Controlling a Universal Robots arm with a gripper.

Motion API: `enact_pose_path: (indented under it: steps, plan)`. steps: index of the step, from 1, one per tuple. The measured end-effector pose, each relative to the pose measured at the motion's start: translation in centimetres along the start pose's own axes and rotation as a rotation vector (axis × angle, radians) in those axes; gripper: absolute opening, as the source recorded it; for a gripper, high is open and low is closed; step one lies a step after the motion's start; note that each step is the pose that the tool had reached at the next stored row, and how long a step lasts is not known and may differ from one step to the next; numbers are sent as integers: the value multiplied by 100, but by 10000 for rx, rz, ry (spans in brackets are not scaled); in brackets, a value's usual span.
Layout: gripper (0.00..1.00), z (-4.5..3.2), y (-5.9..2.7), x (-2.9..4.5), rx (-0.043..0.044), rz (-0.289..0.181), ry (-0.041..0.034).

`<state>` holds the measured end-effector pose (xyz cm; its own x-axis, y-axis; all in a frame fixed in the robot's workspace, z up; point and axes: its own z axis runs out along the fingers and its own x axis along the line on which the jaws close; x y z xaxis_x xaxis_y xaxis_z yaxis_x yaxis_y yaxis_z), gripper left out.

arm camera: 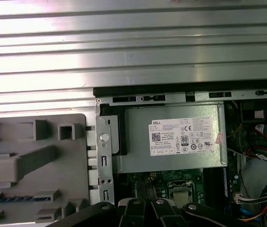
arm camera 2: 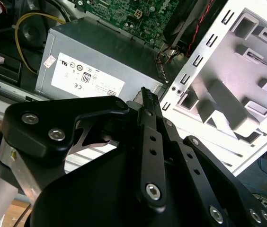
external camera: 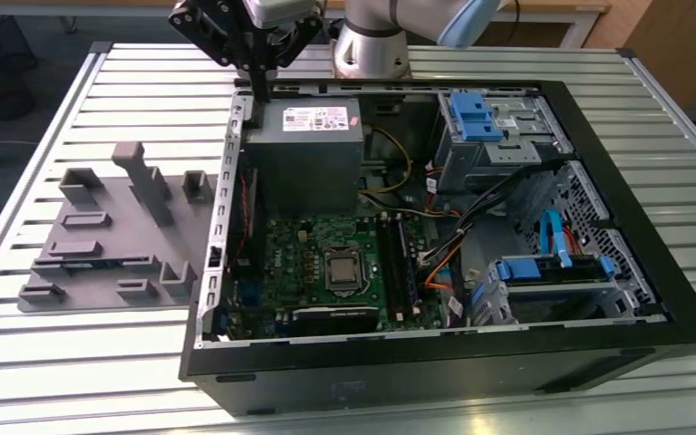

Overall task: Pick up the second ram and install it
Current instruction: 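Reach for the second ram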

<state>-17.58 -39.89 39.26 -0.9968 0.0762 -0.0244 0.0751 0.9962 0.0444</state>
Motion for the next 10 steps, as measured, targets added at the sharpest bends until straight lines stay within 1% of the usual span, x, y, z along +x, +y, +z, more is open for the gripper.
enact_pose_path:
  steps: [2, 6, 8, 10]
  plan:
    - [11, 0, -3, 44, 0, 1, 0]
    - [11, 0, -4, 49, 0, 1, 0]
    - [11, -2, -10, 132, 0, 0, 0]
    - [11, -2, -10, 135, 0, 1, 0]
